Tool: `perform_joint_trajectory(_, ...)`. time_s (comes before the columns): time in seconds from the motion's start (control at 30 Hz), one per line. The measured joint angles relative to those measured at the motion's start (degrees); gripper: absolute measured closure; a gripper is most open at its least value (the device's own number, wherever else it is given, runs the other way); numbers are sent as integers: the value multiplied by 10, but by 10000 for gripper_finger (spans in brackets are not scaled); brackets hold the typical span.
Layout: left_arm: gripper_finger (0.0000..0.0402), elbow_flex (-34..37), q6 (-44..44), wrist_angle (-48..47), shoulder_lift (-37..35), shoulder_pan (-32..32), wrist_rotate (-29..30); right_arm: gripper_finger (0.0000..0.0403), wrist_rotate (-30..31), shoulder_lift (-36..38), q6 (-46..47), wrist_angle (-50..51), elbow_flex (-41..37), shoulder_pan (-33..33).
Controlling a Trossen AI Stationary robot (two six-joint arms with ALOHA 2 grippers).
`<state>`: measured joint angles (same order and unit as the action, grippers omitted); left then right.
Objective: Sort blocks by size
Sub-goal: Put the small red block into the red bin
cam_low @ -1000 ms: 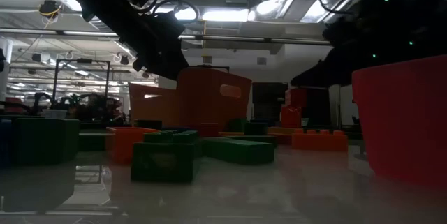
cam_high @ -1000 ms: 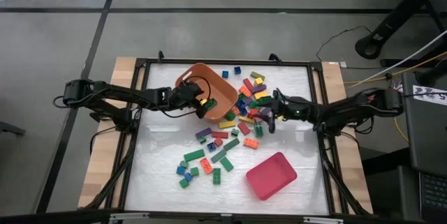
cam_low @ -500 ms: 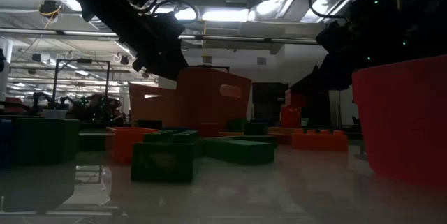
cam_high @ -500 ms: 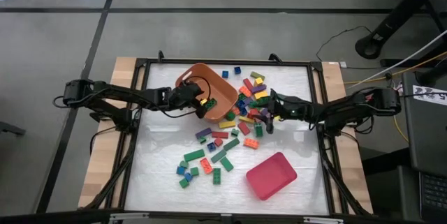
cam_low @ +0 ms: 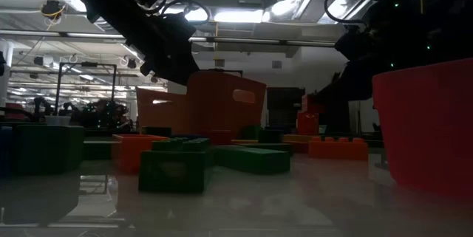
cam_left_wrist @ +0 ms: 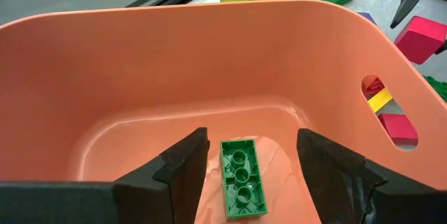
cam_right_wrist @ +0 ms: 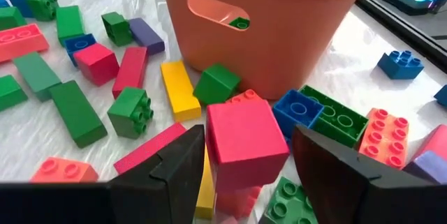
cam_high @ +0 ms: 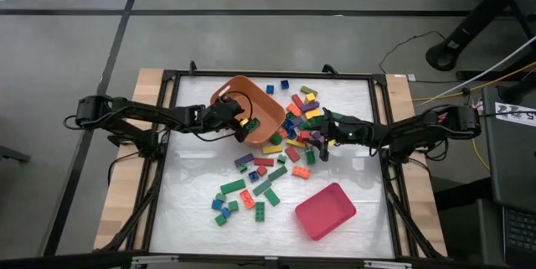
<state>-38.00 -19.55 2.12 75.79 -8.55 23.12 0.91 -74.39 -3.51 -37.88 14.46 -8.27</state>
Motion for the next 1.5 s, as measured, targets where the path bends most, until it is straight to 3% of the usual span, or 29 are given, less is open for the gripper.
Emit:
perform_joint_trajectory(0.7, 194, 0, 0, 0, 0, 0, 0, 190, 0, 0, 1, 9, 0, 0)
perform_joint_trajectory(1.07, 194, 0, 0, 0, 0, 0, 0, 267, 0, 0, 1, 11, 0, 0)
perform_joint_trajectory(1.3, 194, 0, 0, 0, 0, 0, 0, 258, -1, 0, 1, 3, 0, 0)
perform_joint_trajectory(1.5, 194, 0, 15, 1, -1, 0, 0, 266, -72, 3, 0, 5, 44, 0)
